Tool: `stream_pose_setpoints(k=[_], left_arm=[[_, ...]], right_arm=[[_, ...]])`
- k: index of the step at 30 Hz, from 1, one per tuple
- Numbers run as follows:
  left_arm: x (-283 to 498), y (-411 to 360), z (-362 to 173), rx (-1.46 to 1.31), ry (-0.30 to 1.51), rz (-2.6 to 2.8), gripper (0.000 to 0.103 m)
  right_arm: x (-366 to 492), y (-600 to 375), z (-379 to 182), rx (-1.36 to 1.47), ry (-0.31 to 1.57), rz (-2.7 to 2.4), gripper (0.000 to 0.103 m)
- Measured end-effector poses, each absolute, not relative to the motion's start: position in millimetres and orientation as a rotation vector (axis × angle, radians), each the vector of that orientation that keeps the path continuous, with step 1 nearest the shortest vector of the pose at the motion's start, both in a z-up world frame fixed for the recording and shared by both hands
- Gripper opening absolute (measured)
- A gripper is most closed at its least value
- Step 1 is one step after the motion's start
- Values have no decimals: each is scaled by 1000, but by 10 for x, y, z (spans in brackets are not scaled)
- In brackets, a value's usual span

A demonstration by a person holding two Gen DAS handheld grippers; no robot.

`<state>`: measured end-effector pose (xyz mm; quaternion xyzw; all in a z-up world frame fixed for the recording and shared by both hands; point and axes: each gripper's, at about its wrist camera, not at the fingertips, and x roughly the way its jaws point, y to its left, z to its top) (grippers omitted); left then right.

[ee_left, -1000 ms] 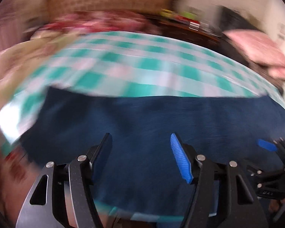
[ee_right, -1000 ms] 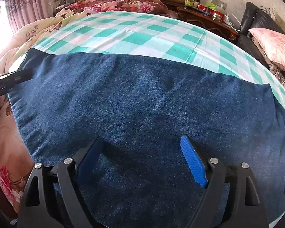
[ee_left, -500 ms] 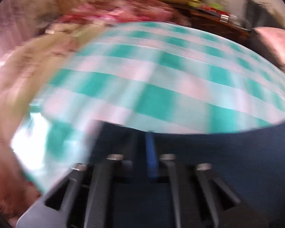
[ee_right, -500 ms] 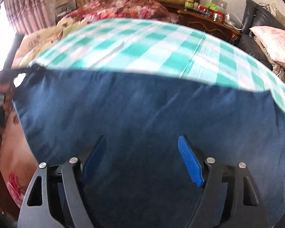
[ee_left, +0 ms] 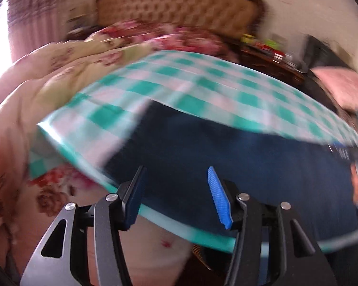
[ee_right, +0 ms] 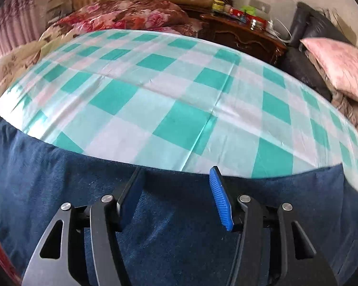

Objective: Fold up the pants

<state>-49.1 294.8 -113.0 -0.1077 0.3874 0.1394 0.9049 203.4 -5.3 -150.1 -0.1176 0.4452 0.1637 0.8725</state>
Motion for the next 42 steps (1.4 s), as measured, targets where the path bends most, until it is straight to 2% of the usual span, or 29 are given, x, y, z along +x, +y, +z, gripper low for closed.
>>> stream_pose_setpoints(k=[3, 4, 6, 7, 9, 12, 15, 22, 23, 24, 26, 33, 35, 36, 37, 38, 42], left_arm=[[-404, 2675, -1266, -164, 808, 212, 47], [-337, 2650, -1351, -146, 838, 208, 42], [-248, 2736, -1521, -100, 896, 291, 38], [-243, 2860, -1581, -122, 890, 313, 24], [-221, 3090, -1554, -177, 871, 356, 20], [-159, 3277, -1387, -209, 838, 383, 24], [66, 3457, -1271, -178, 835, 361, 42], [640, 3937, -1256, -179, 937, 270, 42], [714, 3947, -1308, -153, 976, 265, 17], [752, 3957, -1355, -144, 1004, 261, 13], [764, 4015, -1320, -168, 997, 255, 13], [778, 3979, -1394, -174, 988, 309, 15], [748, 3859, -1224, -123, 930, 383, 21], [719, 3730, -1090, -82, 868, 398, 28], [707, 3638, -1016, -75, 838, 374, 45], [698, 3492, -943, -81, 806, 305, 48], [780, 2899, -1056, -119, 841, -57, 48]], right_arm=[[1695, -82, -1341, -219, 902, 387, 59], [1575, -89, -1310, -213, 903, 400, 60], [1326, -115, -1294, -193, 927, 433, 60], [1230, -124, -1300, -186, 937, 448, 60], [1039, -162, -1325, -181, 948, 476, 60], [907, -224, -1421, -171, 973, 485, 60], [873, -215, -1581, -209, 1002, 477, 59], [815, -163, -1620, -268, 978, 464, 60], [809, -153, -1623, -276, 976, 458, 60], [810, -144, -1626, -283, 976, 453, 60], [827, -143, -1623, -281, 983, 449, 60], [833, -138, -1621, -287, 988, 444, 60], [832, -137, -1621, -288, 988, 442, 60], [833, -139, -1620, -288, 989, 440, 60], [834, -139, -1621, -288, 990, 439, 60], [835, -138, -1621, -288, 990, 437, 61], [834, -138, -1619, -289, 992, 436, 61]])
